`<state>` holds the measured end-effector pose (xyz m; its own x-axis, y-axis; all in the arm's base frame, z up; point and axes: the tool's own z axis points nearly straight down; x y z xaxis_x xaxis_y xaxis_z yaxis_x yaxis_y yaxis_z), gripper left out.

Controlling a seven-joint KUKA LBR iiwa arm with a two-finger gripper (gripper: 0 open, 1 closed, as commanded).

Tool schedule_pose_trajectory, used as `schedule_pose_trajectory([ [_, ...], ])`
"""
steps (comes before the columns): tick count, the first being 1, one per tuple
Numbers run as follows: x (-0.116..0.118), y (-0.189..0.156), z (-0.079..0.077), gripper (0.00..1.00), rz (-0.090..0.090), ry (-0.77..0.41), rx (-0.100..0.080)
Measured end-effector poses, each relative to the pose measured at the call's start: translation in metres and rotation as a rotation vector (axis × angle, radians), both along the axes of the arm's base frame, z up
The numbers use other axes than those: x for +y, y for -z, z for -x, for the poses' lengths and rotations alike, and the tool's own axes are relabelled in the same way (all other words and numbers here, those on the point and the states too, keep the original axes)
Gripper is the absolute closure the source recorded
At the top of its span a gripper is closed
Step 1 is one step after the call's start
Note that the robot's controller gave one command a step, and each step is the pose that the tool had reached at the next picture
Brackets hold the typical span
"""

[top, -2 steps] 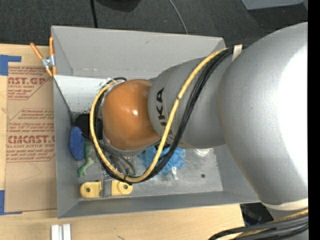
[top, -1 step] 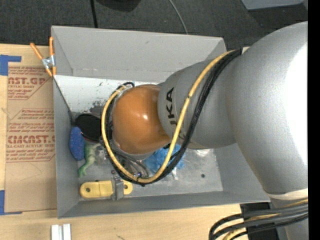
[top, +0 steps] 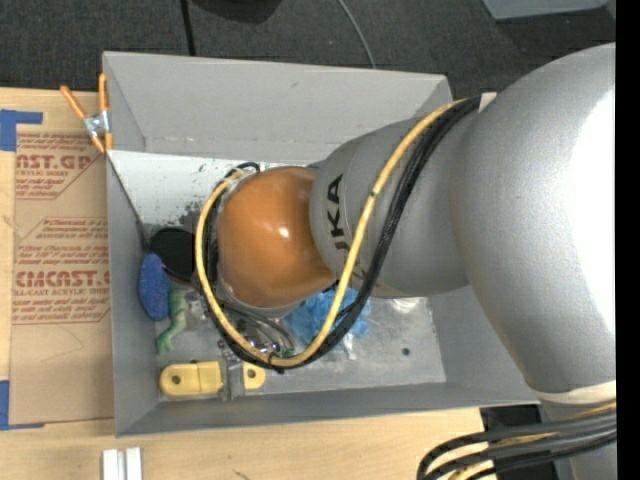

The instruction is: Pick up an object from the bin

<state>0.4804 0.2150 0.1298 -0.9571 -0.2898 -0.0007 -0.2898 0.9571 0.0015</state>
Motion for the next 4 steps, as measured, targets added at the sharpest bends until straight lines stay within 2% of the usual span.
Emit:
schedule_pose_trajectory([
  [1, 0.0108, 0.0564, -0.0017, 0.0, -0.003, -0.004, -0.008],
  [2, 0.0069, 0.059, -0.0008, 1.0, -0.004, 0.005, -0.003],
  [3, 0.0069, 0.059, -0.0008, 1.0, -0.004, 0.005, -0.003],
  [4, 0.0058, 0.0516, 0.0016, 1.0, 0.0, 0.005, 0.005],
])
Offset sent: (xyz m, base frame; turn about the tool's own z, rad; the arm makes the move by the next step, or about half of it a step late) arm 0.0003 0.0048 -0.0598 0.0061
